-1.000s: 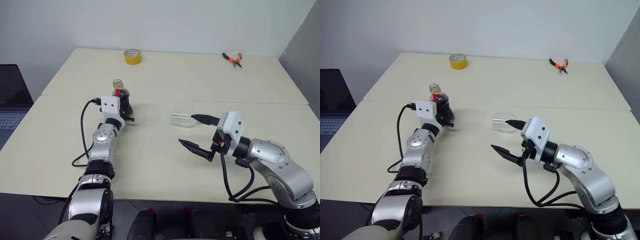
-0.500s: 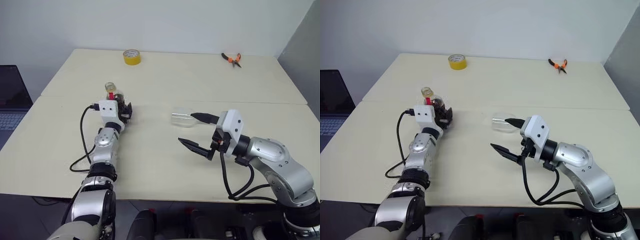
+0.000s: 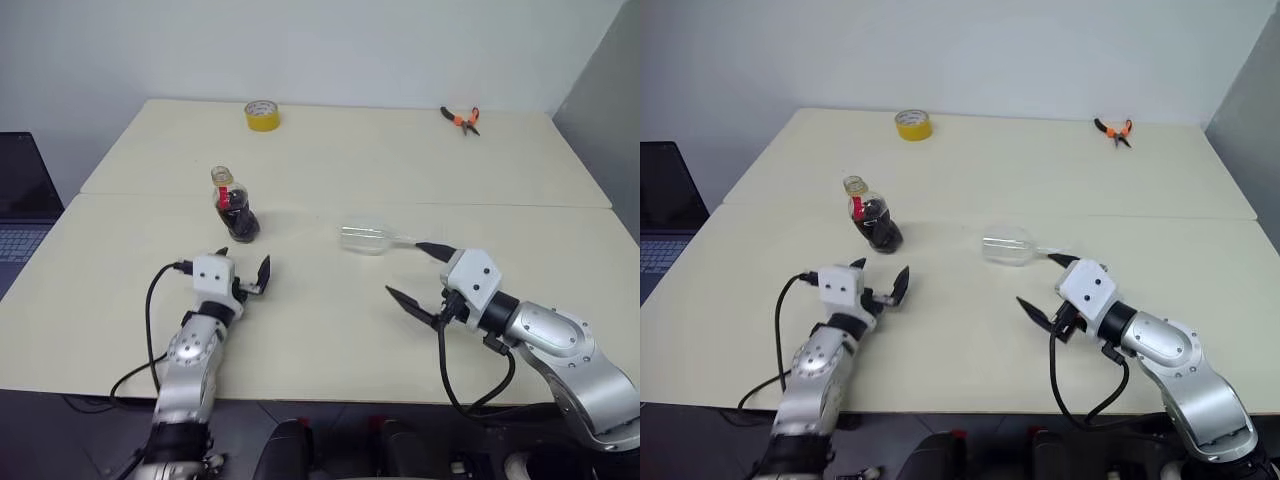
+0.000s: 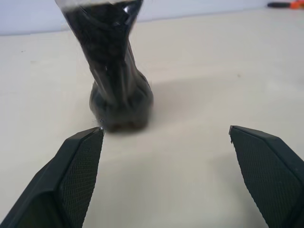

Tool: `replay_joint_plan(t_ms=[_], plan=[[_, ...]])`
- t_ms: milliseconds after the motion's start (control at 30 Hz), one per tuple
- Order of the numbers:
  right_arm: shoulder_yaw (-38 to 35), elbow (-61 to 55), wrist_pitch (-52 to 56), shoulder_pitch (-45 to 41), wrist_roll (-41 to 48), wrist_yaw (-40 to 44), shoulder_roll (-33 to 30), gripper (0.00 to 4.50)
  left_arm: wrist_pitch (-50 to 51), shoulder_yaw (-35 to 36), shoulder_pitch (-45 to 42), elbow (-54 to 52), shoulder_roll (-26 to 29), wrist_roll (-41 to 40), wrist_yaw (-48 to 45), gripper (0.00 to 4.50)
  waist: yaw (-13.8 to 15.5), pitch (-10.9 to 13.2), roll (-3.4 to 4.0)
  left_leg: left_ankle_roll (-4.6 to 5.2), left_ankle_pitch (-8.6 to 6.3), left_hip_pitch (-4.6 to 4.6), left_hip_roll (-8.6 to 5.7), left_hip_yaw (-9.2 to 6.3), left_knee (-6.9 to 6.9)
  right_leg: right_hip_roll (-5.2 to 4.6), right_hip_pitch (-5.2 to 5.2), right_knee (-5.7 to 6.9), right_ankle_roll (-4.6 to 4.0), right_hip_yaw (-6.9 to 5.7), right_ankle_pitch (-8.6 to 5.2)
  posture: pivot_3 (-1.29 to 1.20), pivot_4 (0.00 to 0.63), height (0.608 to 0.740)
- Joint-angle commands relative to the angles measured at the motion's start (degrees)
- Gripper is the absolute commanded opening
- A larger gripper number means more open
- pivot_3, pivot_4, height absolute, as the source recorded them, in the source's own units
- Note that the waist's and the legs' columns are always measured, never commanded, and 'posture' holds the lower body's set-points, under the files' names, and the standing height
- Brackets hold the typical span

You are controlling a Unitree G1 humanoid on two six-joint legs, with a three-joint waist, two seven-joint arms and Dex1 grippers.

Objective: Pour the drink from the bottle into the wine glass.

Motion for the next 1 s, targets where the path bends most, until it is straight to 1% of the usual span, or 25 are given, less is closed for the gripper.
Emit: replay_joint_plan(t_ms=[33,67,133,167,267,467,533,633,733,867,967,1000], plan=[[2.4,0.2,-0.6,-1.5,-9.8,-3.8,-1.7,4.50,1.7,-3.3,3.3,-10.5,1.6,1.0,-2.7,4.48,0.0,0.0,0.02,0.00,0.00,0.00,0.00,-0.03,0.00,0.00,0.02,0.00,0.00,-0.03,0.00,0.00,0.150,0.740],[3.3,0.6,0.2,-1.9,-11.9,-4.0,-2.2,4.50,2.0,-4.2,3.8,-11.7,1.9,1.1,-3.5,4.48,0.1,0.0,0.04,0.00,0.00,0.04,-0.01,-0.02,0.00,0.00,0.05,0.00,0.00,-0.01,0.00,0.00,0.150,0.740],[7.7,4.7,-0.8,-4.5,-21.2,-6.1,-4.1,4.50,0.2,-8.9,2.5,-14.9,3.8,0.6,-9.8,4.48,0.3,0.0,0.03,0.01,0.00,0.04,-0.05,-0.02,0.01,-0.02,0.08,-0.03,0.00,-0.02,0.00,0.00,0.150,0.740],[9.3,6.6,-1.3,-5.7,-25.1,-7.5,-4.2,4.50,2.0,-9.6,0.9,-15.5,4.1,-1.3,-11.7,4.48,0.3,0.0,0.04,0.00,0.00,0.03,-0.06,-0.02,0.02,-0.01,0.08,-0.04,0.00,-0.03,0.00,0.00,0.150,0.740],[13.2,10.8,-2.4,-9.4,-33.5,-9.0,-4.2,4.50,4.0,-8.9,-4.3,-13.5,6.2,-4.8,-16.6,4.48,0.2,0.0,0.04,-0.01,0.01,0.03,-0.07,0.00,0.02,0.00,0.06,-0.04,0.00,-0.01,0.00,0.00,0.150,0.740],[17.7,19.3,-4.5,-13.9,-44.2,-12.2,-0.2,4.50,7.2,-8.7,-9.4,-9.1,10.3,-8.1,-24.2,4.48,-1.0,-0.1,0.11,-0.09,0.05,0.03,0.01,0.12,-0.09,0.09,-0.05,-0.05,-0.03,0.13,-0.02,0.00,0.150,0.740],[18.8,22.2,-4.4,-15.1,-47.3,-12.7,1.2,4.50,8.2,-8.8,-11.2,-8.6,11.2,-9.3,-26.8,4.48,-1.0,-0.1,0.10,-0.08,0.05,0.01,0.00,0.12,-0.05,0.07,-0.05,-0.05,-0.03,0.13,-0.02,0.00,0.150,0.740],[20.1,25.8,-4.5,-16.5,-49.9,-12.0,3.5,4.50,8.9,-9.4,-13.0,-8.2,13.4,-10.7,-32.2,4.48,-1.0,0.0,0.10,-0.04,0.03,0.01,-0.01,0.09,-0.01,0.06,-0.03,0.01,-0.03,0.09,-0.02,0.00,0.150,0.740],[20.5,28.9,-4.2,-17.5,-51.7,-11.8,5.7,4.50,8.9,-9.3,-14.0,-6.9,14.8,-11.0,-35.0,4.48,-1.1,-0.1,0.10,-0.05,0.03,0.02,-0.02,0.10,-0.02,0.06,-0.03,0.00,-0.03,0.12,-0.02,0.00,0.150,0.740],[20.5,34.4,-4.6,-19.7,-54.0,-13.1,7.9,4.50,8.8,-9.7,-14.7,-5.7,15.6,-10.8,-37.9,4.48,-1.3,0.0,0.10,-0.01,0.01,0.02,-0.02,0.13,-0.02,0.06,-0.04,0.00,-0.03,0.14,-0.02,0.00,0.150,0.740],[20.3,39.1,-5.3,-21.9,-55.0,-14.6,9.4,4.50,8.1,-9.7,-15.3,-4.3,15.2,-10.2,-38.3,4.48,-1.4,0.0,0.10,0.00,0.00,0.03,-0.01,0.12,-0.02,0.06,-0.06,0.05,-0.03,0.12,-0.02,0.00,0.150,0.740],[20.4,40.1,-5.8,-22.5,-55.3,-14.9,9.8,4.32,7.9,-9.7,-15.5,-3.9,15.1,-10.1,-38.3,4.50,-1.4,-0.1,0.10,0.00,0.00,0.04,0.00,0.12,-0.02,0.07,-0.06,0.08,-0.03,0.13,-0.02,0.00,0.150,0.740]])
